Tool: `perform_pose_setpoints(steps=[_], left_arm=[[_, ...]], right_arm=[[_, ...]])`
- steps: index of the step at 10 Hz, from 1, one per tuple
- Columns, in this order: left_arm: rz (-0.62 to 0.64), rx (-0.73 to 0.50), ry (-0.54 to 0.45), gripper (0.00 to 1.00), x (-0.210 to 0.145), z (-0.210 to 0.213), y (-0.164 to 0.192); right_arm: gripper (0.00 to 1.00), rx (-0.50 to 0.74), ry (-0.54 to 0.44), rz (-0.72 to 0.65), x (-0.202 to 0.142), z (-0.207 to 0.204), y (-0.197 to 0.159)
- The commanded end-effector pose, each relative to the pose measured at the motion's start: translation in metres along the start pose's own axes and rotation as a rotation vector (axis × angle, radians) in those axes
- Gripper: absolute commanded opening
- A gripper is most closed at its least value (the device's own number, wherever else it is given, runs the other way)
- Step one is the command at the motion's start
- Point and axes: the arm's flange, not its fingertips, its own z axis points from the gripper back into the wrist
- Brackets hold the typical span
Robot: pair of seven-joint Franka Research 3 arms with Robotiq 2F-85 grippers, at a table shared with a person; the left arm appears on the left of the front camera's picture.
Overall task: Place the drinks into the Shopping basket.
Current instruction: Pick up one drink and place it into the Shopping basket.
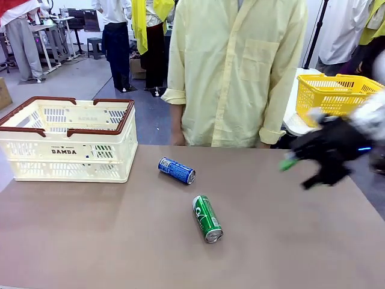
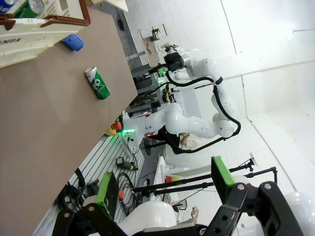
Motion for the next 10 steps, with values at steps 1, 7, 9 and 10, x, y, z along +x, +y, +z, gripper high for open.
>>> perform_pose_setpoints(steps=[1,7,9,10], left_arm=[[0.002,-0.014,-0.012,1.0,0.001,-0.002,-0.005],[0.002,-0.014,-0.012,1.0,0.001,-0.002,-0.005],[0.002,-0.014,-0.012,1.0,0.001,-0.002,-0.005],[0.002,-0.014,-0.012,1.0,0.001,-0.002,-0.005]], right_arm=[[1.0,0.371,0.02,-0.092,-0.006,0.098,-0.086],[1.0,0.66,-0.122,-0.128,-0.052,0.153,-0.161],[1.0,0.66,-0.122,-0.128,-0.052,0.153,-0.161],[1.0,0.66,-0.122,-0.128,-0.052,0.153,-0.161]])
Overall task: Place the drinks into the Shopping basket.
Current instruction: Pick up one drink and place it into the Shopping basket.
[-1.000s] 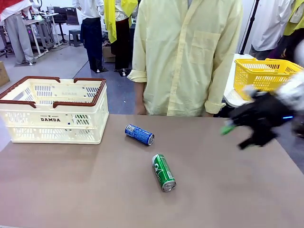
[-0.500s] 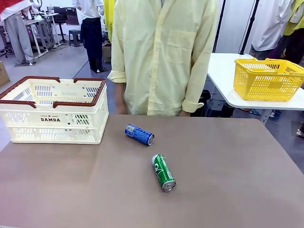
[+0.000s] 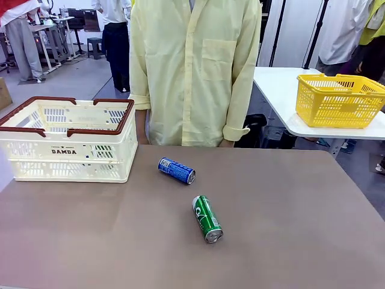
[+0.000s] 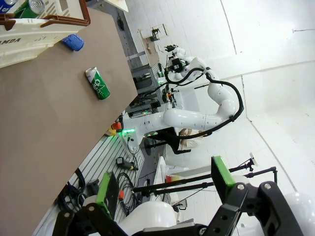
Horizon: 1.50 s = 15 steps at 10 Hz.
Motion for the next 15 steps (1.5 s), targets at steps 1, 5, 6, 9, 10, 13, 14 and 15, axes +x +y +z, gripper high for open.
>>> perform_pose_setpoints(steps=[1,5,6,9,10,13,14,15], left_arm=[[0.002,-0.014,-0.011,1.0,0.001,-0.002,-0.005],[0.137,0.33,0.025,1.0,0.006,-0.111,-0.097],[0.103,0.444,0.162,1.0,0.004,-0.184,-0.121],[0.185,0.591,0.229,1.0,-0.031,-0.373,-0.137],[0.19,0.676,0.218,1.0,-0.053,-0.413,-0.124],[0.195,0.578,0.299,1.0,-0.064,-0.452,-0.113],[0.168,0.698,0.252,1.0,-0.08,-0.459,-0.119],[0.168,0.698,0.252,1.0,-0.08,-0.459,-0.119]], right_arm=[[1.0,-0.006,0.002,-0.015,-0.005,0.0,0.002],[1.0,-0.006,0.002,-0.015,-0.005,0.0,0.002],[1.0,-0.006,0.002,-0.015,-0.005,0.0,0.002],[1.0,-0.006,0.002,-0.015,-0.005,0.0,0.002],[1.0,-0.006,0.002,-0.015,-0.005,0.0,0.002],[1.0,-0.006,0.002,-0.015,-0.005,0.0,0.002],[1.0,-0.006,0.002,-0.015,-0.005,0.0,0.002],[1.0,-0.006,0.002,-0.015,-0.005,0.0,0.002]])
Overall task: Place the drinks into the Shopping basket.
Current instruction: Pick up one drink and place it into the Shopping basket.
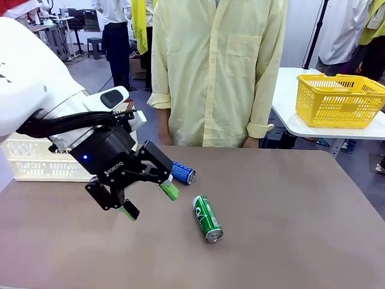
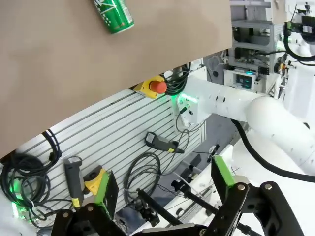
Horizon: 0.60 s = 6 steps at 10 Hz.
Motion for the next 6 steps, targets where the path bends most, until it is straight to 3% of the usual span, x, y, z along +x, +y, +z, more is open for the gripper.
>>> perform_pose_setpoints(steps=[1,2,4,6], left_arm=[[0.011,0.015,-0.014,1.0,-0.005,0.01,0.003],[0.0,0.0,0.0,1.0,0.0,0.0,0.0],[0.119,0.244,0.006,1.0,0.03,-0.036,-0.043],[0.146,0.41,-0.03,1.0,0.064,-0.085,-0.092]], right_arm=[[1.0,0.0,0.005,-0.01,-0.003,0.0,0.003],[1.0,0.0,0.005,-0.01,-0.003,0.0,0.003],[1.0,0.0,0.005,-0.01,-0.003,0.0,0.003],[1.0,0.0,0.005,-0.01,-0.003,0.0,0.003]])
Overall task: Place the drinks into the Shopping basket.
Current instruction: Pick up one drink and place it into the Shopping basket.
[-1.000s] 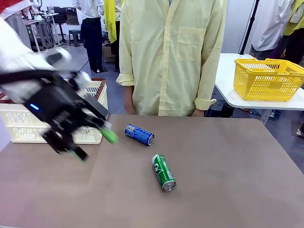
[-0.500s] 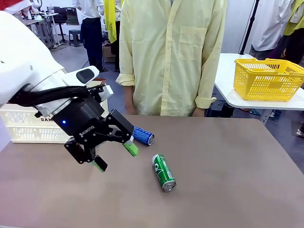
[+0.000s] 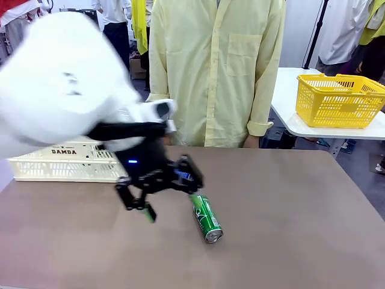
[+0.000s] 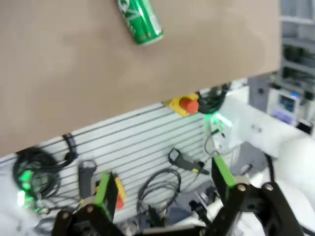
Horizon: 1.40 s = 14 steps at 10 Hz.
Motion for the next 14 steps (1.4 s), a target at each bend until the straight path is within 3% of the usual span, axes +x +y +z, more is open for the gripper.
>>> perform_pose_setpoints(steps=[1,2,3,4,6,7,9,11,14], left_arm=[[0.082,0.174,-0.01,1.0,0.044,-0.027,-0.057],[0.098,0.202,-0.011,1.0,0.05,-0.048,-0.071],[0.161,0.221,-0.076,1.0,0.054,-0.069,-0.082],[0.177,0.27,-0.064,1.0,0.058,-0.09,-0.089],[0.259,0.289,-0.212,1.0,0.081,-0.122,-0.091],[0.246,0.285,-0.214,1.0,0.093,-0.134,-0.091],[0.043,0.359,-0.124,1.0,0.114,-0.144,-0.088],[0.003,0.359,-0.065,1.0,0.126,-0.141,-0.081],[0.005,0.394,-0.091,1.0,0.134,-0.151,-0.079]], right_arm=[[1.0,-0.001,0.005,-0.01,-0.003,-0.001,0.003],[1.0,-0.001,0.005,-0.01,-0.003,-0.001,0.003],[1.0,-0.001,0.005,-0.01,-0.003,-0.001,0.003],[1.0,-0.001,0.005,-0.01,-0.003,-0.001,0.003],[1.0,-0.001,0.005,-0.01,-0.003,-0.001,0.003],[1.0,-0.001,0.005,-0.01,-0.003,-0.001,0.003],[1.0,-0.001,0.005,-0.01,-0.003,-0.001,0.003],[1.0,-0.001,0.005,-0.01,-0.003,-0.001,0.003],[1.0,-0.001,0.005,-0.01,-0.003,-0.001,0.003]])
